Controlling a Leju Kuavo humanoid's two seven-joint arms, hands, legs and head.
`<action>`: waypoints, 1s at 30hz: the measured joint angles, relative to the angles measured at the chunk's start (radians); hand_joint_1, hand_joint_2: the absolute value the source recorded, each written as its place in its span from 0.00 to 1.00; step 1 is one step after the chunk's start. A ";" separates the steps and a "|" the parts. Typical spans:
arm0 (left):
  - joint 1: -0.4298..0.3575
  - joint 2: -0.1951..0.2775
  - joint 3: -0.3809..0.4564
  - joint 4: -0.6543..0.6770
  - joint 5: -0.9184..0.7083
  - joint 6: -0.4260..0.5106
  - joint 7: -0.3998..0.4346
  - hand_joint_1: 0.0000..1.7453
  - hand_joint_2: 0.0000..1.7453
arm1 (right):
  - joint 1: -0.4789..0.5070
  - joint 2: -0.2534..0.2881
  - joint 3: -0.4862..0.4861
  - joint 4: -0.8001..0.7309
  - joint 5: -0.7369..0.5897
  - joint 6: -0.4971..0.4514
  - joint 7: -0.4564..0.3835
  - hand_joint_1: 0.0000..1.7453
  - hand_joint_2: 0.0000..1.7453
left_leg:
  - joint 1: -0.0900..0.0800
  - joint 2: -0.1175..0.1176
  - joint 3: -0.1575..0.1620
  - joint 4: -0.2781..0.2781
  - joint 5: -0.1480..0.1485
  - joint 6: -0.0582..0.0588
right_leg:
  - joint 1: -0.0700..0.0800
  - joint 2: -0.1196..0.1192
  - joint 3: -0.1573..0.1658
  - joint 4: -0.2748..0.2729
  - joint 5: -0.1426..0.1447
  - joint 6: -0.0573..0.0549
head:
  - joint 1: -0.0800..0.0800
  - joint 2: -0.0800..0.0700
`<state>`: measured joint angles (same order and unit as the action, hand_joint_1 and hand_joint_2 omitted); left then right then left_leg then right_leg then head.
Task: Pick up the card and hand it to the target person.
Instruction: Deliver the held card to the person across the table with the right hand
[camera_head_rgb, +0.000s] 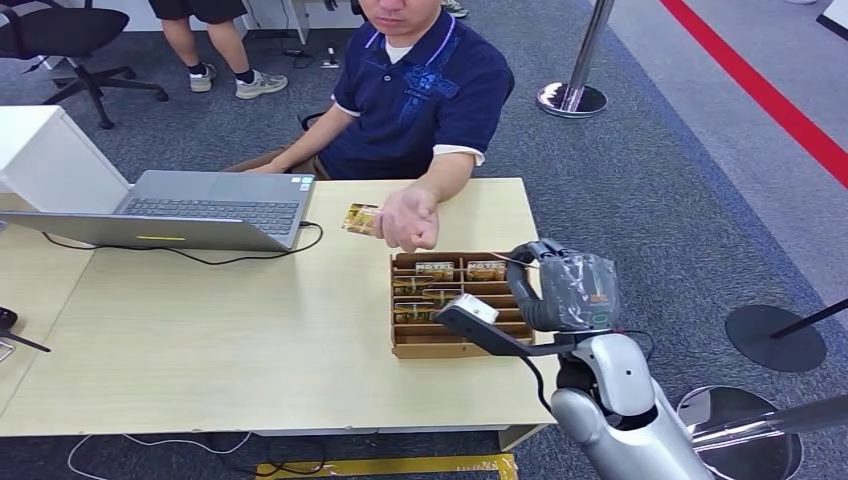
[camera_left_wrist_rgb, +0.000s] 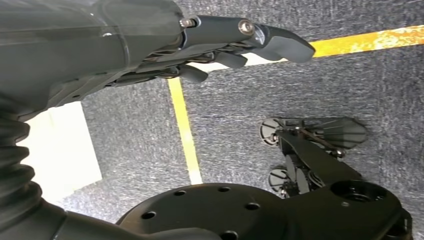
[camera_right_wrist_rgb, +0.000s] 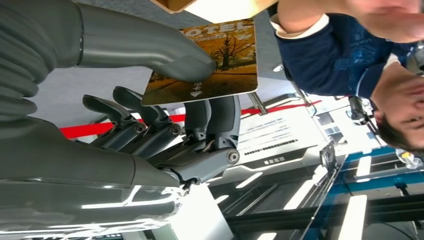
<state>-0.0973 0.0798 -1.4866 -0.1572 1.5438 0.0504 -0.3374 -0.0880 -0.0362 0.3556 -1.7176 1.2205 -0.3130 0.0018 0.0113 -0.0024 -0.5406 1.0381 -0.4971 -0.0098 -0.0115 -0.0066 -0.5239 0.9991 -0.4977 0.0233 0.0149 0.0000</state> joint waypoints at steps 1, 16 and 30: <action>0.000 -0.001 0.000 0.000 0.000 0.000 -0.001 0.00 1.00 | 0.002 0.000 0.000 -0.009 -0.003 0.001 -0.005 0.94 1.00 | 0.000 0.000 0.000 0.000 0.000 0.000 | 0.000 0.000 0.000 0.000 0.000 0.000 | 0.000 0.000; -0.003 -0.005 -0.001 0.000 -0.003 0.000 0.004 0.00 1.00 | -0.120 0.057 0.056 0.073 -0.080 0.040 -0.034 0.94 1.00 | 0.000 0.000 -0.001 0.000 0.002 0.001 | 0.000 0.000 0.000 0.000 0.002 0.000 | 0.000 0.000; -0.003 -0.005 -0.002 0.000 -0.004 0.000 0.007 0.00 1.00 | -0.170 0.089 0.092 0.159 -0.105 0.032 -0.041 0.94 1.00 | 0.000 0.000 -0.001 0.000 0.002 0.001 | 0.000 0.000 0.000 0.000 0.002 0.000 | 0.000 0.000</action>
<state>-0.0999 0.0749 -1.4886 -0.1572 1.5393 0.0505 -0.3305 -0.2580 0.0526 0.4473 -1.5586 1.1160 -0.2809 -0.0389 0.0112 -0.0024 -0.5414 1.0381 -0.4947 -0.0088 -0.0115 -0.0068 -0.5241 0.9992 -0.4955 0.0235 0.0148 0.0000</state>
